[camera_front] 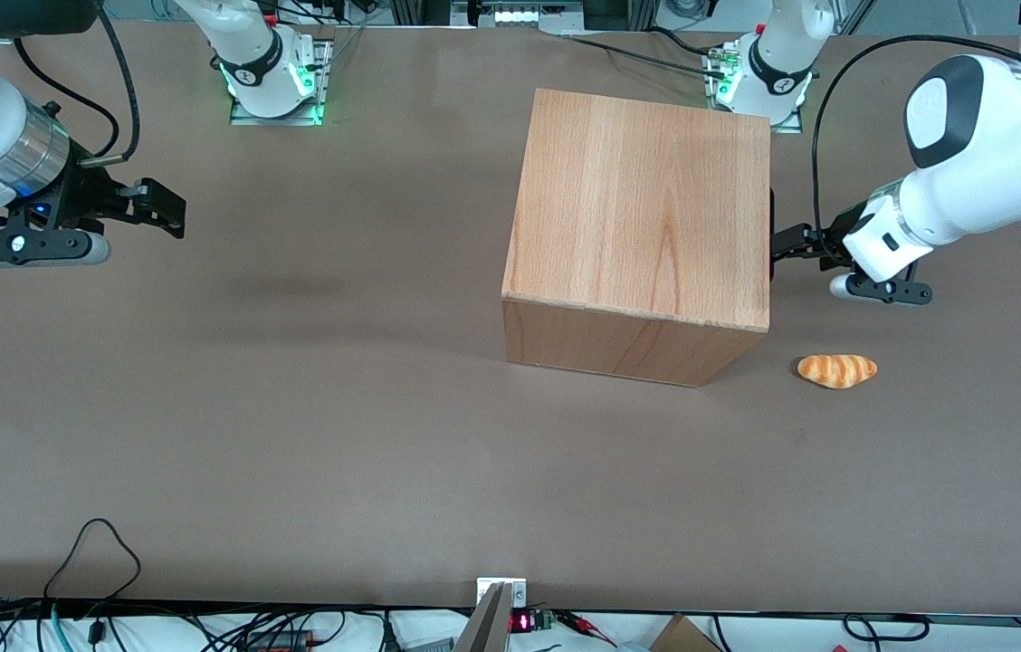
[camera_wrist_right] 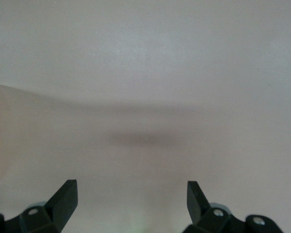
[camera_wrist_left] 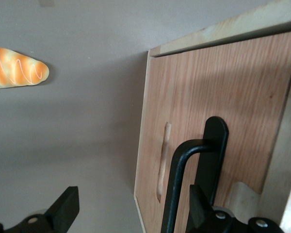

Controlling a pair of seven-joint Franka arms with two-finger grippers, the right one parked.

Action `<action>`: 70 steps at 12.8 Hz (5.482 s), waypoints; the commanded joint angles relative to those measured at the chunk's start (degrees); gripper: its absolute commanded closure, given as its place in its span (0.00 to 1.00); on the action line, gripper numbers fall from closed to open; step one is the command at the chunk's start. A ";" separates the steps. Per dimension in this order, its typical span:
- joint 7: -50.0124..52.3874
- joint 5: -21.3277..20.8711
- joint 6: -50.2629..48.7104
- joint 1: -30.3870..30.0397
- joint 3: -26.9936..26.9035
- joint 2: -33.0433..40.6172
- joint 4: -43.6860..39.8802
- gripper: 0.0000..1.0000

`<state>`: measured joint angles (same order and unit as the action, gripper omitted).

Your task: Open top drawer with left arm

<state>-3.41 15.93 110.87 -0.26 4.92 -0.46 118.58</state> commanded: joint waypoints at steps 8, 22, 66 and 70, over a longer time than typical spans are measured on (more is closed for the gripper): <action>-2.31 1.73 1.45 -0.09 1.06 -0.76 1.74 0.00; -2.57 0.24 2.42 -0.97 0.88 -2.44 1.65 0.00; -6.79 -9.52 2.86 -18.37 0.35 -3.76 0.59 0.00; -7.32 -9.52 2.86 -19.34 0.35 -3.76 0.51 0.00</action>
<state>-9.42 8.73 113.76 -18.85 5.17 -3.23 119.51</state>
